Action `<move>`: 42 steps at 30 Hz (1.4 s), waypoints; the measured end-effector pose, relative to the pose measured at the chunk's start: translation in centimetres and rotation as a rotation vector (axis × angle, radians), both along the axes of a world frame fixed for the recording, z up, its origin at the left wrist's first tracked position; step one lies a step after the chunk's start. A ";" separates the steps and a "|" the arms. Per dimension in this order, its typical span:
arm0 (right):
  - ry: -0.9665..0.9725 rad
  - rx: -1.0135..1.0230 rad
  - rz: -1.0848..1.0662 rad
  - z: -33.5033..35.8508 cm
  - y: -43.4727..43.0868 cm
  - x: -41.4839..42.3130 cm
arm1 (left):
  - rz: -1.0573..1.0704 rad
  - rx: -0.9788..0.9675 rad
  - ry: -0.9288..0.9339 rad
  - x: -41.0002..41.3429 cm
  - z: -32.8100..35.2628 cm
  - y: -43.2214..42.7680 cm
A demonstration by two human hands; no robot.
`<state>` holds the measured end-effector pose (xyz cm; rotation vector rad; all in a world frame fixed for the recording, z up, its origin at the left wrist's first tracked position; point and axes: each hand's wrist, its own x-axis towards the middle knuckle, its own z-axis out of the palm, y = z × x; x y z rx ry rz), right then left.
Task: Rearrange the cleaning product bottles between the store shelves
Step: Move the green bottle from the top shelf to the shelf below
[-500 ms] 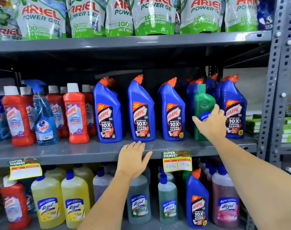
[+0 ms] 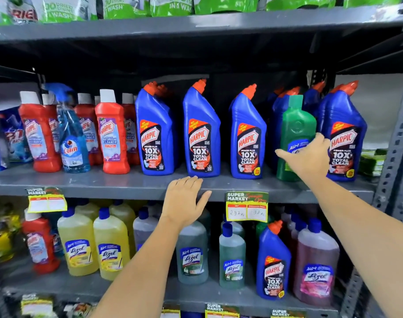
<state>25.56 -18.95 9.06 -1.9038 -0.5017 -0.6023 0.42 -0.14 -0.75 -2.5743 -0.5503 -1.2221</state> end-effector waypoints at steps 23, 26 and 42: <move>0.155 0.200 0.415 -22.1 -3.9 -16.5 | -0.093 -0.452 0.541 -4.7 -25.7 -1.9; 0.270 0.148 0.378 -26.1 -1.5 -16.6 | -0.069 -0.409 0.764 -4.7 -27.7 -1.5; 0.453 -0.051 0.165 -32.8 5.4 -15.5 | -0.052 -0.445 0.828 -4.9 -32.2 -0.8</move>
